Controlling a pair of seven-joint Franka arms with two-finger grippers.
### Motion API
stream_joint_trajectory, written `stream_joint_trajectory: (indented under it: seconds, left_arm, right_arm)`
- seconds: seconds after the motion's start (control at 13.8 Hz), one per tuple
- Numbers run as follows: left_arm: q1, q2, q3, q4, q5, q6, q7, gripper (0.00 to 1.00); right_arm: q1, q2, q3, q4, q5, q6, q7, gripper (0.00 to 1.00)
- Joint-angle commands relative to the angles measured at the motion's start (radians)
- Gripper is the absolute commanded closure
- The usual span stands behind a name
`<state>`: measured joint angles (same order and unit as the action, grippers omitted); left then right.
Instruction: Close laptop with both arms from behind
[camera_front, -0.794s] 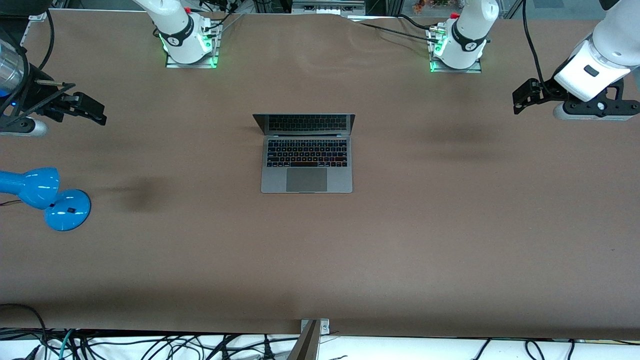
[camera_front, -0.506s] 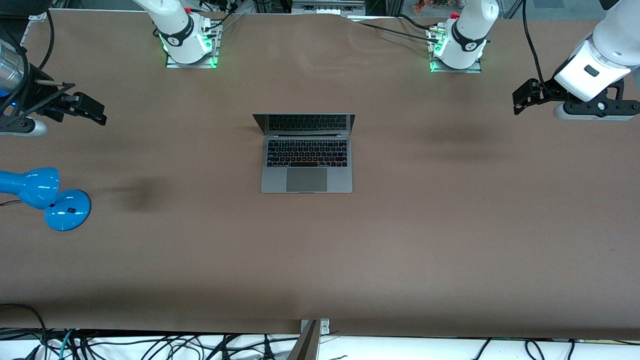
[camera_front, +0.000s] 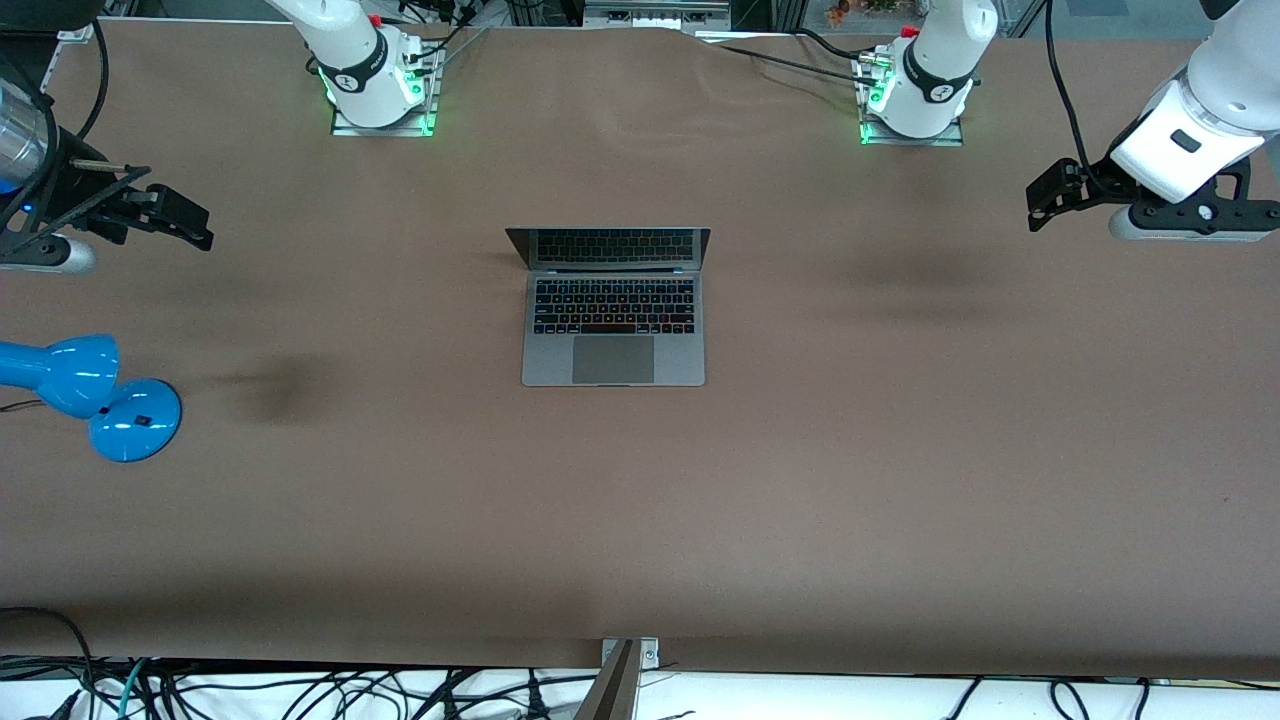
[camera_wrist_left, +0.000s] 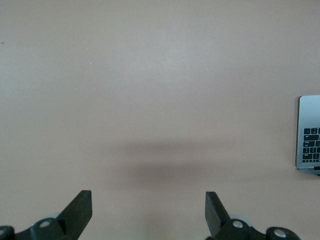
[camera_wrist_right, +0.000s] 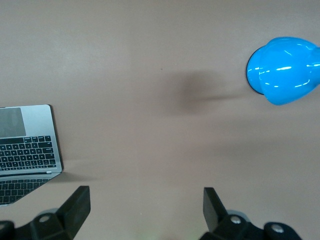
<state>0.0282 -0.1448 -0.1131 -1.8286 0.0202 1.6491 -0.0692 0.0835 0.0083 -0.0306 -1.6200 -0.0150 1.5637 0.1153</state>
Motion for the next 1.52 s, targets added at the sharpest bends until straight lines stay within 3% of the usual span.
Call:
stream_joint_trajectory:
  seconds: [0.0, 0.87, 1.44]
  left_arm:
    - [0.015, 0.001, 0.001, 0.040, -0.002, -0.003, 0.012, 0.00]
    - [0.016, 0.019, -0.013, 0.048, -0.006, -0.008, 0.032, 0.00]
    - [0.003, 0.042, -0.013, 0.045, -0.129, -0.037, -0.047, 0.00]
  right_arm:
    - [-0.001, 0.002, 0.000, 0.015, 0.012, -0.016, -0.011, 0.00]
    - [-0.001, 0.004, 0.000, 0.015, 0.012, -0.016, -0.011, 0.00]
    - [-0.001, 0.002, 0.000, 0.015, 0.012, -0.016, -0.011, 0.00]
